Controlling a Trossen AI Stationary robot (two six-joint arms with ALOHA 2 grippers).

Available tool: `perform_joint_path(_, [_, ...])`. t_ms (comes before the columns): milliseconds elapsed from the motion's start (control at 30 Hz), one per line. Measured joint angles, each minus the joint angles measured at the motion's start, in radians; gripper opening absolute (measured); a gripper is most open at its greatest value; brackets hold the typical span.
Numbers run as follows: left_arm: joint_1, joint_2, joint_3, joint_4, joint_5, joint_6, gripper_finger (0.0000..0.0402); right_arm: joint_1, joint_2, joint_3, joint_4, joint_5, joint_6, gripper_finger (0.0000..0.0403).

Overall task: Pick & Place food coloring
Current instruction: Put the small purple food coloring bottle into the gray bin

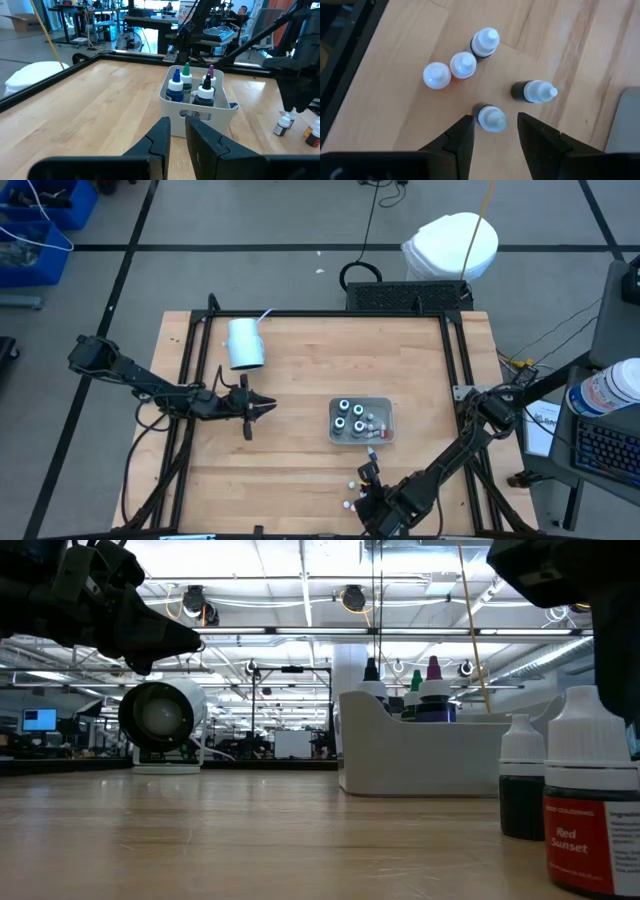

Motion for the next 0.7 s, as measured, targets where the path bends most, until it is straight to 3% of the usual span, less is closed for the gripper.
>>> perform_joint_path(700, [0.000, 0.000, 0.000, 0.000, 0.000, -0.002, 0.0067, -0.008, 0.000, -0.081, 0.134, -0.045, 0.001, 0.0110])
